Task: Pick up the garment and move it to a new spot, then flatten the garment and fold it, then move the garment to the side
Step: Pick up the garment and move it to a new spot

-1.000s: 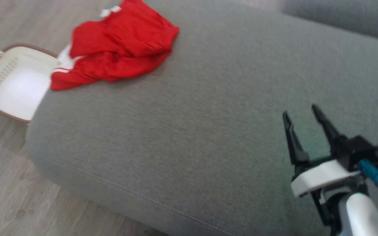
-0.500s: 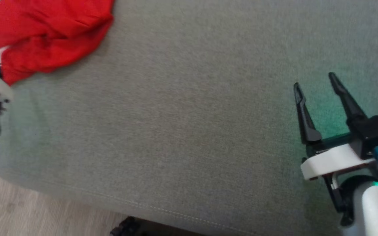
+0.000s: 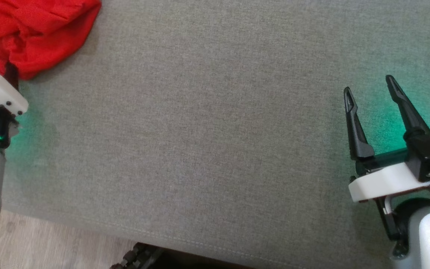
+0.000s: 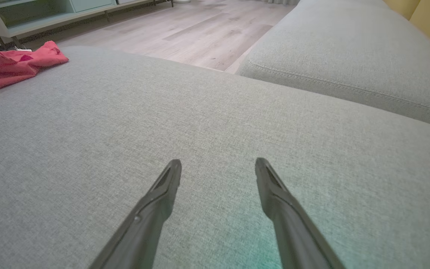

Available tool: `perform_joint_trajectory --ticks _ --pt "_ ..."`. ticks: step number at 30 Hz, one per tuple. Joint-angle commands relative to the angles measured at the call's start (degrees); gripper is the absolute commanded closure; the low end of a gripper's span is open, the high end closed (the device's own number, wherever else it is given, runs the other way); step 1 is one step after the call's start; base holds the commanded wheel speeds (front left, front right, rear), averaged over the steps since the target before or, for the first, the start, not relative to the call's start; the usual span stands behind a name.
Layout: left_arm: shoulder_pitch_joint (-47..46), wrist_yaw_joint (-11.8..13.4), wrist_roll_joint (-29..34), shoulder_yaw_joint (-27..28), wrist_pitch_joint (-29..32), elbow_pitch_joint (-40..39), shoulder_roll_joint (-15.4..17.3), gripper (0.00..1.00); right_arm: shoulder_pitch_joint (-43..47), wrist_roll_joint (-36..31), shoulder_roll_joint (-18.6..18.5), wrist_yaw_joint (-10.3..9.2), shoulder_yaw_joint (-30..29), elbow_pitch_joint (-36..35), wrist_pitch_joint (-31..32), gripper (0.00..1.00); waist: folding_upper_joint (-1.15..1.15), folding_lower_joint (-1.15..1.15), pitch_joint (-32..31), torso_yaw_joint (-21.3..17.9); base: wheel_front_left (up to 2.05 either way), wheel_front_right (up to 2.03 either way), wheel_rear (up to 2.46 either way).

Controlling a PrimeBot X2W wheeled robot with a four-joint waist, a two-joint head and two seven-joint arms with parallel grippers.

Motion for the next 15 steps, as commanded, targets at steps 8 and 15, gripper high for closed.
perform_joint_trajectory --ticks 8,15 --pt "-1.88 -1.88 1.29 0.28 -4.34 3.82 4.58 1.0 -1.39 1.25 -0.17 0.37 2.14 -0.04 -1.47 0.0 0.0 0.0 -3.5 -0.39 0.0 0.0 0.0" --pt "-6.23 -2.49 5.98 -2.01 -12.8 3.56 8.89 1.0 -1.48 4.98 -0.16 0.37 1.97 4.61 -5.07 0.0 0.0 0.0 -10.92 -1.98 0.0 0.0 0.0"
